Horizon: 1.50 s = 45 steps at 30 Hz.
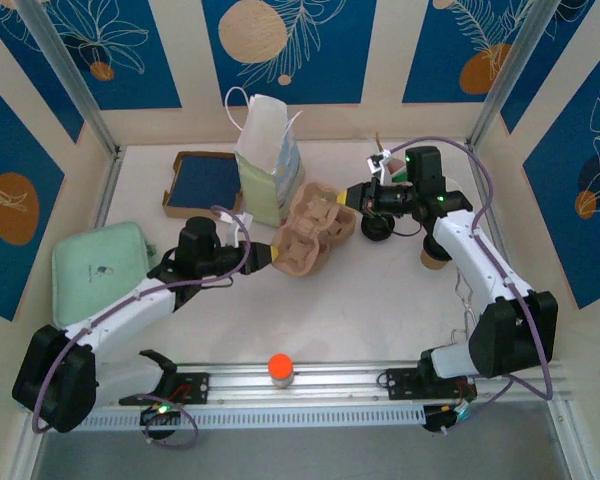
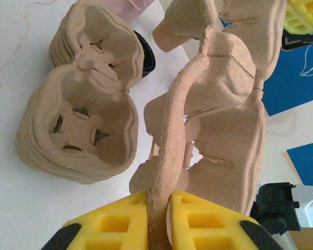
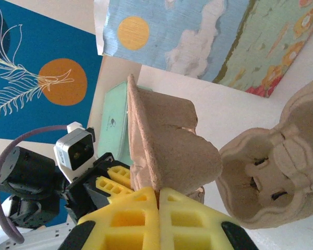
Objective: Pack the takeout coffee
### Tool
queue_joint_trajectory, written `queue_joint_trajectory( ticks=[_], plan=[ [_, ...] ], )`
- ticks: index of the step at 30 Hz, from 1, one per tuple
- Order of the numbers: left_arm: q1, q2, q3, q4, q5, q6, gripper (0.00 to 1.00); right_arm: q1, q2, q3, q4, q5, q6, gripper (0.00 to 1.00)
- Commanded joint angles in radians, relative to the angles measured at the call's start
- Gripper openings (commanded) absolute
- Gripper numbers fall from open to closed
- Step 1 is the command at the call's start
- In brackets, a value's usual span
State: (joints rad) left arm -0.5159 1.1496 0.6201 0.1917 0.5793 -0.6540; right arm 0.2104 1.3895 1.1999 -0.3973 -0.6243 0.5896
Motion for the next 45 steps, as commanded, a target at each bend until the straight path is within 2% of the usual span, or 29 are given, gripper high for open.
queue_joint_trajectory(
  ticks=[1, 3, 5, 7, 8, 11, 14, 19, 24, 30, 37, 45],
  plan=[
    [-0.025, -0.01, 0.002, 0.049, 0.003, -0.007, 0.11, 0.026, 0.011, 0.052, -0.05, 0.035, -0.027, 0.02],
    [-0.047, -0.025, -0.011, 0.06, -0.052, -0.015, 0.03, 0.046, 0.013, 0.073, -0.074, 0.073, -0.03, 0.09],
    [-0.07, -0.047, -0.03, 0.072, -0.119, -0.019, 0.0, 0.067, 0.005, 0.091, -0.107, 0.139, -0.027, 0.22],
    [-0.084, -0.076, -0.047, 0.077, -0.176, -0.023, 0.0, 0.082, -0.014, 0.095, -0.133, 0.218, -0.021, 0.41],
    [-0.089, -0.095, -0.059, 0.083, -0.205, -0.028, 0.0, 0.087, -0.03, 0.096, -0.147, 0.261, -0.014, 0.46],
    [-0.099, -0.142, -0.083, 0.093, -0.269, -0.038, 0.0, 0.113, -0.081, 0.099, -0.206, 0.418, -0.006, 0.53],
    [-0.124, -0.175, -0.092, 0.082, -0.334, -0.036, 0.0, 0.168, -0.12, 0.12, -0.289, 0.562, 0.005, 0.53],
    [-0.208, -0.204, -0.079, 0.007, -0.511, -0.014, 0.0, 0.356, -0.177, 0.153, -0.413, 0.867, 0.069, 0.54],
    [-0.264, -0.221, -0.073, -0.042, -0.662, -0.024, 0.0, 0.522, -0.21, 0.152, -0.442, 1.027, 0.14, 0.56],
    [-0.337, -0.223, -0.043, -0.089, -0.788, -0.022, 0.0, 0.614, -0.172, 0.158, -0.423, 1.041, 0.183, 0.55],
    [-0.421, -0.225, -0.031, -0.105, -0.891, -0.029, 0.0, 0.659, -0.066, 0.205, -0.377, 1.022, 0.193, 0.5],
    [-0.471, -0.226, -0.02, -0.123, -0.956, -0.023, 0.0, 0.682, 0.017, 0.24, -0.341, 1.007, 0.214, 0.5]
  ],
)
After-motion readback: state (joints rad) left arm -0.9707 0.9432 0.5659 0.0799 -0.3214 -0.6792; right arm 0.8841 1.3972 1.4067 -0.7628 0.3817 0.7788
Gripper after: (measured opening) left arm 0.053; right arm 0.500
